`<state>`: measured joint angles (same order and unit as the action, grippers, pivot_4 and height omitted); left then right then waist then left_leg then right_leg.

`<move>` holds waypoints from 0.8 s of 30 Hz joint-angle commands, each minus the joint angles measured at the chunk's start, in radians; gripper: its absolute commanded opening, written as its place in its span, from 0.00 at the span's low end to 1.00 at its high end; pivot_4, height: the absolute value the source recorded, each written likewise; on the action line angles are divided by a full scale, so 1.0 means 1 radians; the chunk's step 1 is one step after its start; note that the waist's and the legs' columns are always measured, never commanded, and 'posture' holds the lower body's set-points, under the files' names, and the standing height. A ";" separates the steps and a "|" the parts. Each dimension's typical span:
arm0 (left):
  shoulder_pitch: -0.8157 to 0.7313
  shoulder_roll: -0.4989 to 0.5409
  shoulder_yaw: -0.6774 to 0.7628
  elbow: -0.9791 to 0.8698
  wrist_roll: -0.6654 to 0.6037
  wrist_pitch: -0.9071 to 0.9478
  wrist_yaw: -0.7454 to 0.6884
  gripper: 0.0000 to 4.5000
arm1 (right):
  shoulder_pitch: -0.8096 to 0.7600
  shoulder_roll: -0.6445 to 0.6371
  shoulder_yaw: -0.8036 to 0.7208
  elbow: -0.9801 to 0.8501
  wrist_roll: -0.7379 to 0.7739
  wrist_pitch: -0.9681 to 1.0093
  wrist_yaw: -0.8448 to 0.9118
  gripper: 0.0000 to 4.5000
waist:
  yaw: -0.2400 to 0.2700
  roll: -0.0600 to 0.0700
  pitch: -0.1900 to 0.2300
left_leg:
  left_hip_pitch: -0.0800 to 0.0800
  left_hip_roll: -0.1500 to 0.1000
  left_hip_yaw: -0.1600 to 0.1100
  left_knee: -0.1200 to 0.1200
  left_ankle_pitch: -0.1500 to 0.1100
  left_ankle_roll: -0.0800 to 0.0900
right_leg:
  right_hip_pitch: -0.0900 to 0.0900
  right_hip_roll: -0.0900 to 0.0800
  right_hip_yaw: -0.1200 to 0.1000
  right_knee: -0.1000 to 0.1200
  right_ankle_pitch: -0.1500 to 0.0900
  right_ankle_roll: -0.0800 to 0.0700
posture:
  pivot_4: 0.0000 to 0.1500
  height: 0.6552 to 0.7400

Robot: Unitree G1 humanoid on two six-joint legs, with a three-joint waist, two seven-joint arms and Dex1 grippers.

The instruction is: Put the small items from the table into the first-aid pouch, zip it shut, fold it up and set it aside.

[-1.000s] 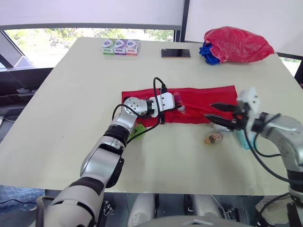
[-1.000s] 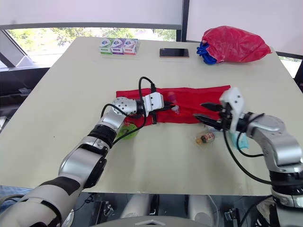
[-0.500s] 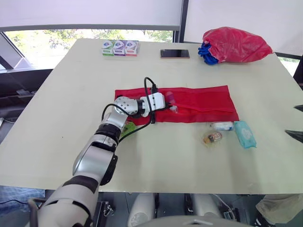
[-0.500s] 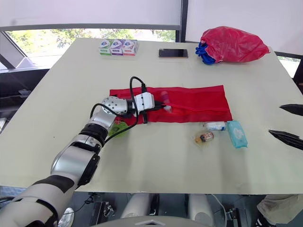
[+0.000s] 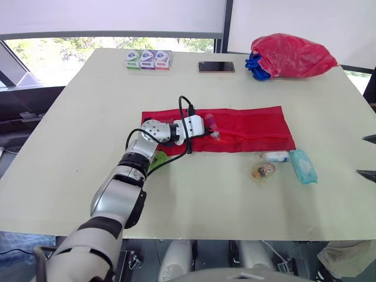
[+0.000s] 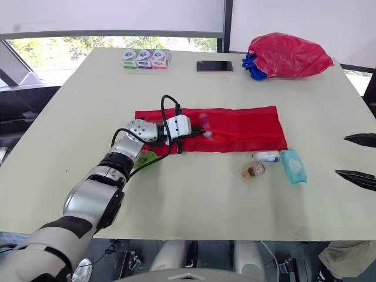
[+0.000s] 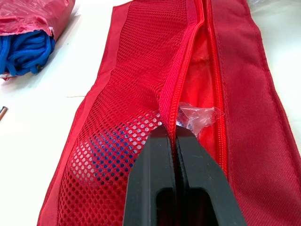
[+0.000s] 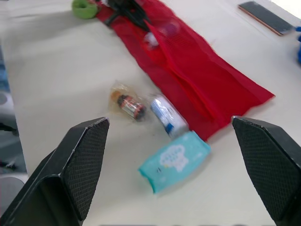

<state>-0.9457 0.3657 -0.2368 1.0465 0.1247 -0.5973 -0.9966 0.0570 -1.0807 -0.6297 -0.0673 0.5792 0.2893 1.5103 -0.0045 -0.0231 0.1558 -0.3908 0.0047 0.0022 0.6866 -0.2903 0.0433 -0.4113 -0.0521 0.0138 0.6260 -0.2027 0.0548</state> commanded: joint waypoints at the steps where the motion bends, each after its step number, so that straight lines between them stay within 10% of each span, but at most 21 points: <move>1: -0.020 0.001 0.014 -0.017 -0.006 -0.018 0.003 0.00 | -0.109 0.012 0.156 0.074 -0.098 -0.114 -0.036 0.98 | 0.000 0.000 0.000 | 0.000 0.000 0.000 0.000 0.000 0.000 | 0.000 0.000 0.000 0.000 0.000 0.000 | 1.00 1.00; 22: -0.019 -0.026 0.009 -0.022 0.021 -0.037 0.036 0.00 | -0.654 0.167 0.844 0.327 -0.650 -0.263 -0.177 0.98 | 0.015 0.001 0.000 | -0.001 -0.003 0.001 0.001 0.000 -0.001 | -0.001 0.000 -0.001 0.000 0.000 0.000 | 1.00 1.00; 24: -0.019 -0.027 0.009 -0.023 0.021 -0.037 0.037 0.00 | -0.659 0.161 0.867 0.333 -0.678 -0.280 -0.169 0.87 | 0.019 0.001 0.000 | -0.001 -0.003 0.001 0.001 0.001 -0.001 | -0.001 0.000 -0.001 0.000 0.000 0.000 | 1.00 1.00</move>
<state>-0.9491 0.3380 -0.2379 1.0463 0.1544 -0.6185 -0.9690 -0.5834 -0.9035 0.2380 0.2642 -0.0797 0.0183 1.3423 0.0142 -0.0222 0.1560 -0.3920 0.0021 0.0027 0.6875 -0.2898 0.0425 -0.4120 -0.0520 0.0125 0.6262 -0.2026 0.0546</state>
